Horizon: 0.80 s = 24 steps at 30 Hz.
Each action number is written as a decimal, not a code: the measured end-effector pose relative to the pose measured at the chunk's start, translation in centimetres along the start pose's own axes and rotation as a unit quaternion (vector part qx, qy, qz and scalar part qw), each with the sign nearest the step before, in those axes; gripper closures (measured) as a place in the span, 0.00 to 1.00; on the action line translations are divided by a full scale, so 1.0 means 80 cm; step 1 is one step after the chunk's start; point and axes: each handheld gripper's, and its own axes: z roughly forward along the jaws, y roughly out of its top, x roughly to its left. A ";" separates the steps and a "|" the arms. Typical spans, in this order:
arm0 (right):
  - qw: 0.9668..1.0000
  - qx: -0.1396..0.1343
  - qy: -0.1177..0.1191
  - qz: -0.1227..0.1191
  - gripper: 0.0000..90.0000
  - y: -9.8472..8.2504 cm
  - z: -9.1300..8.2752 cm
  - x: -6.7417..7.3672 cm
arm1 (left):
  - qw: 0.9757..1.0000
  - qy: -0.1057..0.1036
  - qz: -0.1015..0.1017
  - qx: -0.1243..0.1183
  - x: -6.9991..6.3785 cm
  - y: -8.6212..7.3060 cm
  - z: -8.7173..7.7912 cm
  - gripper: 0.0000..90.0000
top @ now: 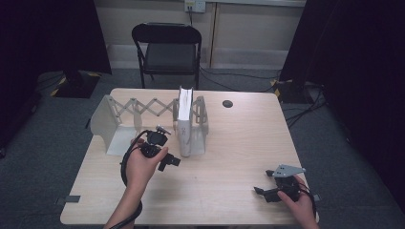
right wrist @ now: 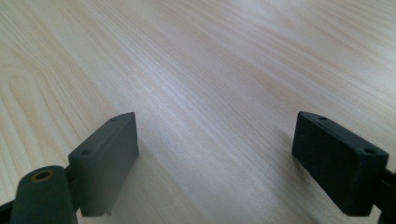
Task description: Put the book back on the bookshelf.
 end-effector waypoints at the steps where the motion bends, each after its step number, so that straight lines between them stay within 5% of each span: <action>1: 1.000 0.000 0.000 0.000 0.16 0.000 0.000 0.000 | 1.000 0.001 -0.001 0.001 0.001 -0.001 0.000 0.24; 24: 1.000 0.000 0.000 0.000 0.16 0.000 0.000 0.000 | 1.000 -0.001 -0.013 0.004 0.025 -0.025 0.009 0.24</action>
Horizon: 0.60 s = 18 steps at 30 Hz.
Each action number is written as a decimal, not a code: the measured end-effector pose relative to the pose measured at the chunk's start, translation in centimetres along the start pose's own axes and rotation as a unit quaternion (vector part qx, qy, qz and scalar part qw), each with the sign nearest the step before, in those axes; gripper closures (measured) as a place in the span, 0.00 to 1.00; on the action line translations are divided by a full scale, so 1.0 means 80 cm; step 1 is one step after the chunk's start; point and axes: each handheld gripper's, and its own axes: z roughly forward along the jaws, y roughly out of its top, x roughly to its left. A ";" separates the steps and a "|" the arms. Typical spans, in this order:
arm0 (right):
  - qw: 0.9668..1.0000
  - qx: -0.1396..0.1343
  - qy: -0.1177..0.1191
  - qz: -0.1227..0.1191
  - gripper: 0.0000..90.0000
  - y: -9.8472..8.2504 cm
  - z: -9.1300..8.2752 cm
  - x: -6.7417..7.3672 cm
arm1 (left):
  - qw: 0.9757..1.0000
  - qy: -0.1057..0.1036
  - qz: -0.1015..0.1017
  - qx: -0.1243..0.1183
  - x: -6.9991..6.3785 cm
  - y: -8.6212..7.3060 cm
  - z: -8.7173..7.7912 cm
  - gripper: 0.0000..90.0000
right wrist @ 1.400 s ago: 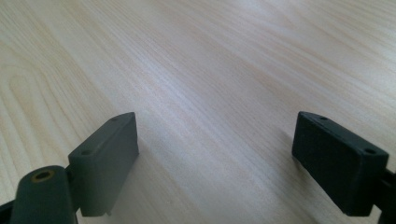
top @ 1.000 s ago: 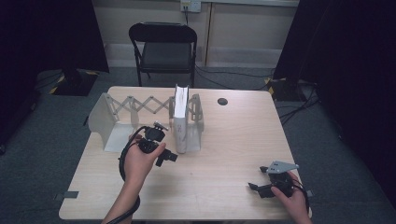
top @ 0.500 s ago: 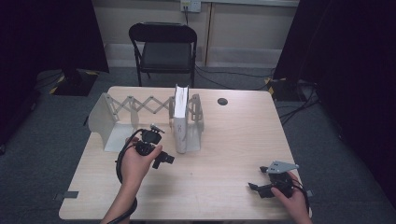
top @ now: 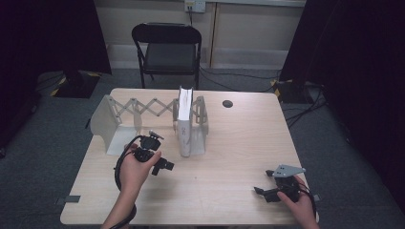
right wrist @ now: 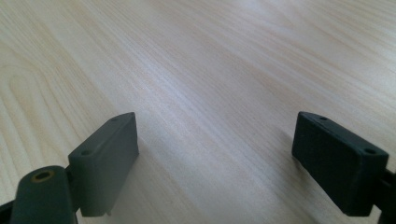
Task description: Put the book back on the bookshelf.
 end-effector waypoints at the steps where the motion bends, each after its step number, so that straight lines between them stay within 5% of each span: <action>1: 1.000 0.000 0.000 0.000 0.16 0.000 0.000 0.000 | 1.000 0.001 0.000 -0.001 0.001 -0.001 0.000 0.24; 18: 1.000 0.000 0.000 0.000 0.16 0.000 0.000 0.000 | 1.000 -0.002 -0.007 0.008 0.019 -0.017 0.008 0.24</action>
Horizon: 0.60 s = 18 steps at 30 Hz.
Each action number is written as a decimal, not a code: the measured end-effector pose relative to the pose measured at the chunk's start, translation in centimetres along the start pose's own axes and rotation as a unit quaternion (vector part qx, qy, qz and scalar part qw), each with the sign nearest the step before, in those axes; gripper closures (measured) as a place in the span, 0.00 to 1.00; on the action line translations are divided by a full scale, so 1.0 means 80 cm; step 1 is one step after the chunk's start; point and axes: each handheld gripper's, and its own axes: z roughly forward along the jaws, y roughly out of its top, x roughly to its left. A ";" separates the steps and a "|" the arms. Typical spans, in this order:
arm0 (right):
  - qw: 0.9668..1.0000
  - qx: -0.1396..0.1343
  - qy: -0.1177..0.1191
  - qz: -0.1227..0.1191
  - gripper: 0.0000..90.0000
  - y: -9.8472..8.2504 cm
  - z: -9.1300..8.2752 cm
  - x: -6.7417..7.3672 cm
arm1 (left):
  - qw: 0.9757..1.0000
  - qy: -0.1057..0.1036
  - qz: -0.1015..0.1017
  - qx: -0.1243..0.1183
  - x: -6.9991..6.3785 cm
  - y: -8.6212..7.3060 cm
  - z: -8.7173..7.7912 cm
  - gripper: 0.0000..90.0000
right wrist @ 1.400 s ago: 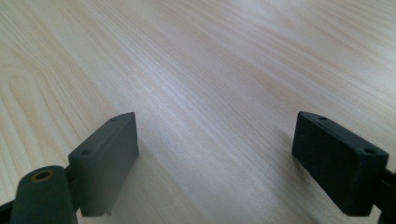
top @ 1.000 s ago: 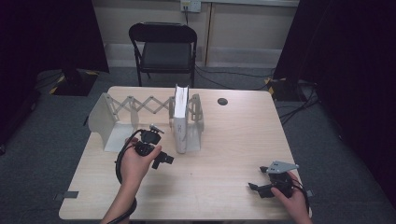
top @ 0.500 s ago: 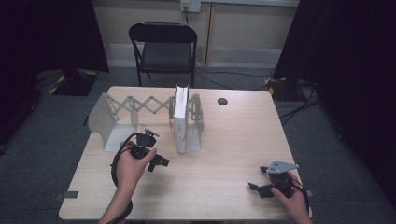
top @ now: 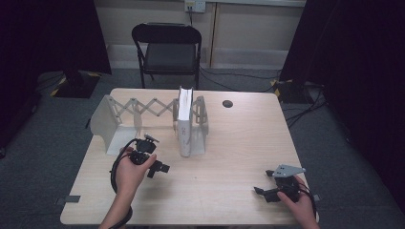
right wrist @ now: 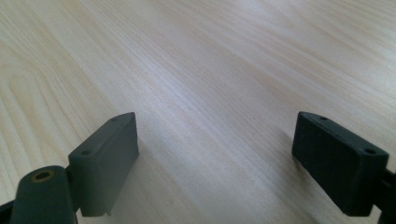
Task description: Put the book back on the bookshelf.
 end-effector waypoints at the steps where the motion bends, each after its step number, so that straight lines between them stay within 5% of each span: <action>1: 1.000 0.000 0.000 0.000 0.16 0.000 0.000 0.000 | 1.000 0.001 -0.001 0.002 0.001 -0.001 0.001 0.24; 18: 1.000 0.000 0.000 0.000 0.16 0.000 0.000 0.000 | 1.000 0.000 -0.010 0.005 0.018 -0.019 0.008 0.24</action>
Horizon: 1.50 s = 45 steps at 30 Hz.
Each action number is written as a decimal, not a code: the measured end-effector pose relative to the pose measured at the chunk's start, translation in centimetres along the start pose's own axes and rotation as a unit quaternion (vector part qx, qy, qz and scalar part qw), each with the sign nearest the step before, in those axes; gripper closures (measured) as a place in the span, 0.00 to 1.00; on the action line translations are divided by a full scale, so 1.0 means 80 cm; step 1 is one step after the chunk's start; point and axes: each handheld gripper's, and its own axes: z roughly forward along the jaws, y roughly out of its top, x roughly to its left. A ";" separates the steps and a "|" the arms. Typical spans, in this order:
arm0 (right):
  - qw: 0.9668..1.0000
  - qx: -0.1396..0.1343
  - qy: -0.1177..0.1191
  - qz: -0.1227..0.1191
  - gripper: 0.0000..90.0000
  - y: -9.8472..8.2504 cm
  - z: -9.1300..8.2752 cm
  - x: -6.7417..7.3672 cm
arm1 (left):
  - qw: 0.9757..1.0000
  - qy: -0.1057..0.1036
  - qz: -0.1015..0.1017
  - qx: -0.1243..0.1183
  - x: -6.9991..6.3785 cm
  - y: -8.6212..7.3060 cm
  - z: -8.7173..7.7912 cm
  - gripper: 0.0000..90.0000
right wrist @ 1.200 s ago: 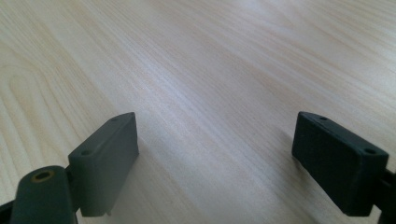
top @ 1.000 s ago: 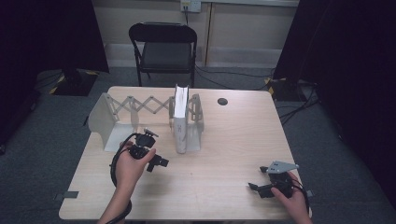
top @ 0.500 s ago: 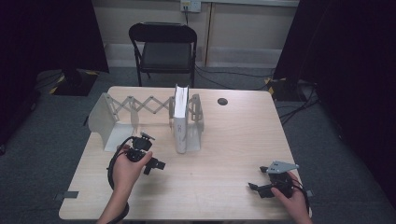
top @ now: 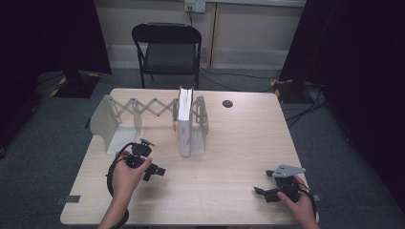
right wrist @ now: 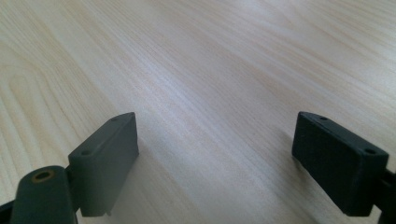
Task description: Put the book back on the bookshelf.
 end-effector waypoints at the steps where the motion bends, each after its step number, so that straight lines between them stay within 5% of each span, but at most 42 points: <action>1: 1.000 0.000 0.000 0.000 0.16 0.000 0.000 0.000 | 1.000 0.000 -0.001 0.000 0.001 -0.001 0.000 0.24; 22: 1.000 0.000 0.000 0.000 0.16 0.000 0.000 0.000 | 1.000 0.009 0.007 -0.005 0.021 -0.021 0.003 0.24; 29: 1.000 0.000 0.000 0.001 0.16 0.000 0.000 0.000 | 1.000 -0.003 0.009 -0.017 0.027 -0.030 0.004 0.24; 45: 1.000 0.000 0.000 0.000 0.16 0.000 0.000 0.000 | 0.998 -0.019 0.046 -0.045 0.031 -0.041 0.005 0.16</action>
